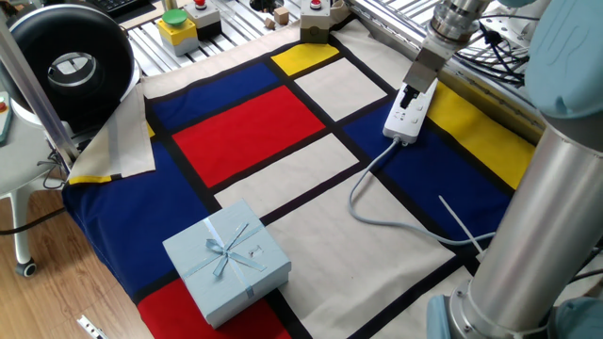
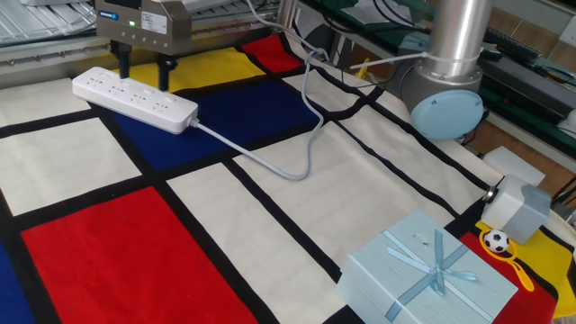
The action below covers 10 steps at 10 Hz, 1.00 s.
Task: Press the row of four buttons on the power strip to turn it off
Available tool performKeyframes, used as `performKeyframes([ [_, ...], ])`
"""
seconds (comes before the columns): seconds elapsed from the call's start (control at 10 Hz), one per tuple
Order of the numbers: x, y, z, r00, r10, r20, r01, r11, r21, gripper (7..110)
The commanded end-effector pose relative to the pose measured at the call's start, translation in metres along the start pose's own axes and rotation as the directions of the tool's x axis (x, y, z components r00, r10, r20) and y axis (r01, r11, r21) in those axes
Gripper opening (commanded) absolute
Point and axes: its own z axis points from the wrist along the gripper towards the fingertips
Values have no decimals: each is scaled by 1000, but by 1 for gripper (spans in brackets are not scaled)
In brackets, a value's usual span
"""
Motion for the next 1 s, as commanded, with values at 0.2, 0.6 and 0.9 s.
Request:
performKeyframes([
  [0.2, -4, -3, 3, 999, 18, 35, -18, 1000, 4, 88],
  [0.6, 11, -2, 8, 1000, 24, 21, -24, 1000, -11, 88],
  [0.9, 14, 1, 8, 999, 29, 18, -29, 1000, -13, 88],
])
